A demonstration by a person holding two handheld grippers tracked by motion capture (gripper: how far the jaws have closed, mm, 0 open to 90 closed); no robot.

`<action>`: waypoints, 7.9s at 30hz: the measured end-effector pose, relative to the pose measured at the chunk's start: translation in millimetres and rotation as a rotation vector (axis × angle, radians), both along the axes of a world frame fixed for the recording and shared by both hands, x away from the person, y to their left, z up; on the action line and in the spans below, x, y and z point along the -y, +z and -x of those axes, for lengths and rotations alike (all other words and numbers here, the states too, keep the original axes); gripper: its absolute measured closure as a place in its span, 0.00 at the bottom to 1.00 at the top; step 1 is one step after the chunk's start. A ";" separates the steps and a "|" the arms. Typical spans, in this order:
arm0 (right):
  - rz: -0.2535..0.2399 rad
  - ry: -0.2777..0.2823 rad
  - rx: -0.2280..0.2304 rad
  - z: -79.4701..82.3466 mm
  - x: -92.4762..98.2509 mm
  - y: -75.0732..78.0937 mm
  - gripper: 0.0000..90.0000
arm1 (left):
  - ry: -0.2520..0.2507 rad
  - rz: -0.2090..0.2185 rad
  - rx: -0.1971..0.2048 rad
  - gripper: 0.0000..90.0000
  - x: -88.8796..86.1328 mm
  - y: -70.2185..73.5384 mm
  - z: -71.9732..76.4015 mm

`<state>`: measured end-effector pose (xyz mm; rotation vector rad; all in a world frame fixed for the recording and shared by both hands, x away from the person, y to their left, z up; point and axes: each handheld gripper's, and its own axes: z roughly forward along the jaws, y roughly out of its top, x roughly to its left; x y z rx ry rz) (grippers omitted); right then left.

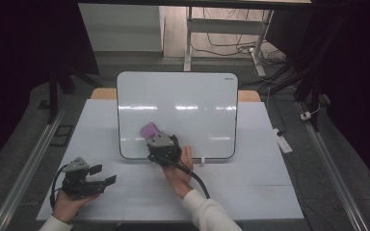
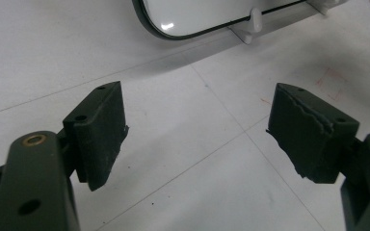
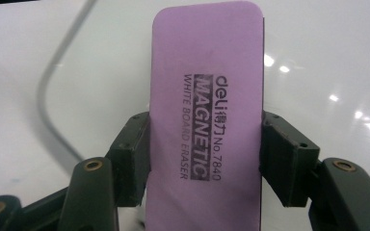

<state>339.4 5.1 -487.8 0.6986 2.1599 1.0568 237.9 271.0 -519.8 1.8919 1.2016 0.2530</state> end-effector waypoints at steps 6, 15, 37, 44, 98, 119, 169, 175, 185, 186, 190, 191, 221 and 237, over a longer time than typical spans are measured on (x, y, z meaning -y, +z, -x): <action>-0.002 0.023 -0.019 1.1 -4.6 -1.0 0.45 | 0.002 -0.001 -0.002 0.24 -1.1 -0.5 -0.6; -0.046 -0.142 0.019 -20.8 60.4 25.4 0.45 | 0.003 -0.001 0.000 0.24 -1.2 0.0 -0.7; 0.006 0.019 -0.027 1.1 -9.9 0.0 0.45 | 0.007 0.005 0.001 0.24 -3.8 0.0 -0.6; 0.028 -0.132 0.016 -2.0 68.8 4.4 0.45 | 0.008 0.008 0.003 0.24 -3.3 0.8 -0.6; -0.182 -0.186 -0.066 -13.3 133.0 26.3 0.45 | 0.019 0.015 0.001 0.24 -4.5 1.2 -2.7; -0.293 -0.010 -0.175 39.1 163.9 20.5 0.45 | 0.020 0.035 0.018 0.24 2.7 6.1 -1.3; -0.293 0.097 -0.134 56.1 115.4 8.6 0.45 | -0.185 0.240 0.073 0.35 141.5 56.1 -52.7; -0.309 0.105 -0.102 58.6 114.8 9.1 0.45 | -0.218 0.280 0.049 0.50 149.2 54.4 -57.4; -0.332 0.105 -0.110 58.6 112.0 5.2 0.44 | -0.218 0.304 0.051 0.70 149.6 56.0 -57.7; -0.334 0.108 -0.116 58.1 112.0 4.8 0.44 | -0.221 0.306 0.052 0.70 149.2 56.2 -57.7; -0.353 0.122 -0.130 56.7 112.3 4.5 0.43 | -0.222 0.306 0.058 0.71 147.4 57.8 -57.6; -0.359 0.132 -0.138 56.0 112.7 4.5 0.41 | -0.220 0.299 0.064 0.71 146.2 58.7 -57.4; -0.296 -0.111 -0.114 52.9 250.3 6.6 0.33 | -0.032 0.208 0.153 0.72 64.7 89.9 -56.0; -0.288 -0.211 -0.131 50.9 299.5 -2.6 0.34 | 0.036 0.210 0.172 0.72 43.0 105.8 -68.9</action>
